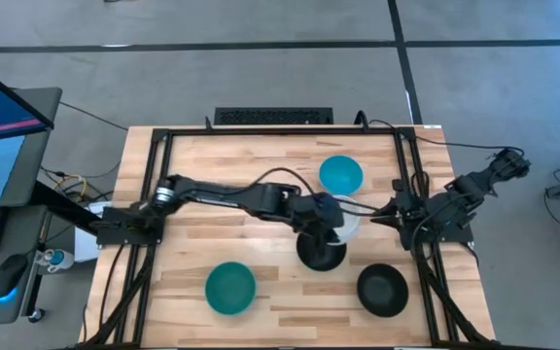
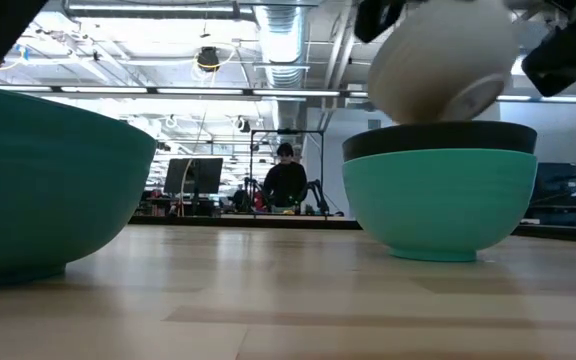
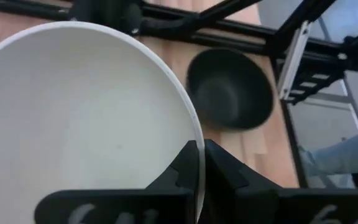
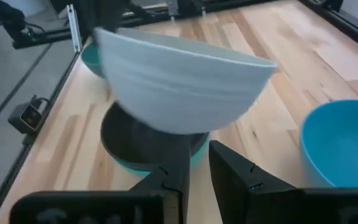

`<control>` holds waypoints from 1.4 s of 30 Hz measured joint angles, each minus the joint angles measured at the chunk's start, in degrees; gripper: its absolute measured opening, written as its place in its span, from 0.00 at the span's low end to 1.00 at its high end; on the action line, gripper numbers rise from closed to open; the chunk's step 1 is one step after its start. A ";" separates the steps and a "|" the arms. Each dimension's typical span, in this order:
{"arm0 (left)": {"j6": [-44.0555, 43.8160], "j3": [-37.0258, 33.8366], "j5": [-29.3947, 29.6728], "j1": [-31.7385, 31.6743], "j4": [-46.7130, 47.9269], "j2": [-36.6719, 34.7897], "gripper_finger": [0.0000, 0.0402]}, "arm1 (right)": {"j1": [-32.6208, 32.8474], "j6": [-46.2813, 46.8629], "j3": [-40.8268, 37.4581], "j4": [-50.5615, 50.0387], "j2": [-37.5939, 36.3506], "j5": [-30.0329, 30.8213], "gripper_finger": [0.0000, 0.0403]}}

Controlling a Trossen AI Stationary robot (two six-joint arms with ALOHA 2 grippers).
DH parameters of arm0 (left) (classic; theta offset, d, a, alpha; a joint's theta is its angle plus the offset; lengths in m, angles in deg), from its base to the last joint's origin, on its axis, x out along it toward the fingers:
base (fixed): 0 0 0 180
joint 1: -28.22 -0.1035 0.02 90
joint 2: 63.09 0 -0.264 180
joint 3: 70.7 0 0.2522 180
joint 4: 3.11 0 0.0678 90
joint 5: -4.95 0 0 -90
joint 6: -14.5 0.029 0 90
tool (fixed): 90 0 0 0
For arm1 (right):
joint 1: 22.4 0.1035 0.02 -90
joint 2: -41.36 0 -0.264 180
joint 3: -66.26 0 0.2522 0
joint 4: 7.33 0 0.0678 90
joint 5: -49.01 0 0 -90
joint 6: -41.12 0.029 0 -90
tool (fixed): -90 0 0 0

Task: Nest bowls inside each other
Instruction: Stack the white bowl on the black bowl

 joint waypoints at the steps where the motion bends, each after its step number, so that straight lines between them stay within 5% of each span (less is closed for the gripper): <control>1: -0.79 2.55 -0.09 0.40 1.64 1.19 0.00 | -0.01 0.05 0.00 -0.29 -0.82 0.04 0.20; 4: -3.08 8.02 0.12 1.37 4.53 4.28 0.00 | 0.00 0.03 0.00 -0.12 -3.80 -0.44 0.20; 14: -9.50 7.00 8.98 4.59 8.85 4.87 0.00 | -0.01 -0.15 0.00 -0.05 -9.73 -0.90 0.20; 28: -12.81 4.94 10.09 5.30 13.93 4.79 0.00 | 0.00 -1.44 0.00 0.61 -8.68 -2.95 0.20; 42: -13.89 5.53 5.08 5.87 6.45 11.41 0.00 | 0.00 -1.50 0.07 0.99 -8.77 -2.73 0.20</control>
